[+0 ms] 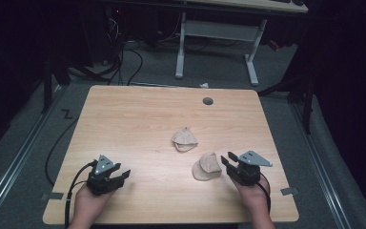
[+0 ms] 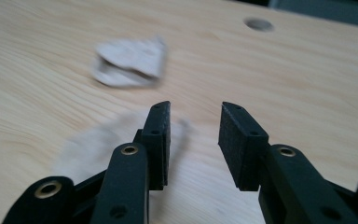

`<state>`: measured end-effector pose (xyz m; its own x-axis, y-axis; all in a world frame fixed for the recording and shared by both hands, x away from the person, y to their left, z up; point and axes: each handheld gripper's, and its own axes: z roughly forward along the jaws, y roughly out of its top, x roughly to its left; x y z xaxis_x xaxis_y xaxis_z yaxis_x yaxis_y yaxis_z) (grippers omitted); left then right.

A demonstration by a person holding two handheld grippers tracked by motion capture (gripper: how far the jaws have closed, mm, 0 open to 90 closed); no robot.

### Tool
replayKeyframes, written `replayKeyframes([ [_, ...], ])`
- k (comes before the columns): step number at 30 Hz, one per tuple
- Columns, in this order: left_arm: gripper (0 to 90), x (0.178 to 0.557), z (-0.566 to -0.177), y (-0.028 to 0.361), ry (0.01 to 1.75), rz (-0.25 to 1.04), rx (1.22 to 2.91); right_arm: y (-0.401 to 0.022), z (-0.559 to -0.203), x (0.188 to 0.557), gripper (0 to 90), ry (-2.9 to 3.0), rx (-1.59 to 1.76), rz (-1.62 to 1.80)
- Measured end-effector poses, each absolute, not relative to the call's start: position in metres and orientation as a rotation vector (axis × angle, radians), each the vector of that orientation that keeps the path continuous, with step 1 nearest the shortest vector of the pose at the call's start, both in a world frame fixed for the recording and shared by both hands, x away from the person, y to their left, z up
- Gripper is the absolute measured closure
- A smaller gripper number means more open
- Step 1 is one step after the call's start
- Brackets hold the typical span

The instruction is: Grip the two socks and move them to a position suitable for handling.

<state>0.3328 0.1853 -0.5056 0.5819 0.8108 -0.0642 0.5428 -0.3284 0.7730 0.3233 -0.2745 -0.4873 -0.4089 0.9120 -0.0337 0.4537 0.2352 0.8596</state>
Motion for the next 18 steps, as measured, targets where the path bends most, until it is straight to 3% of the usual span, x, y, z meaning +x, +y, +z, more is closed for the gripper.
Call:
replayKeyframes([
  [4,51.3,0.335,-0.504,0.189,1.099,0.422,1.999,-0.288,-0.499,0.327,63.9,1.967,1.306,1.034],
  [5,51.3,0.336,-0.504,0.188,1.099,0.429,2.002,-0.293,-0.501,0.329,69.1,1.969,1.355,1.041],
  [9,51.3,0.338,-0.504,0.185,1.091,0.438,2.006,-0.295,-0.5,0.326,71.3,1.951,1.369,1.04],
  [18,51.2,0.342,-0.502,0.184,1.088,0.433,1.998,-0.298,-0.499,0.319,72.1,1.931,1.389,1.027],
])
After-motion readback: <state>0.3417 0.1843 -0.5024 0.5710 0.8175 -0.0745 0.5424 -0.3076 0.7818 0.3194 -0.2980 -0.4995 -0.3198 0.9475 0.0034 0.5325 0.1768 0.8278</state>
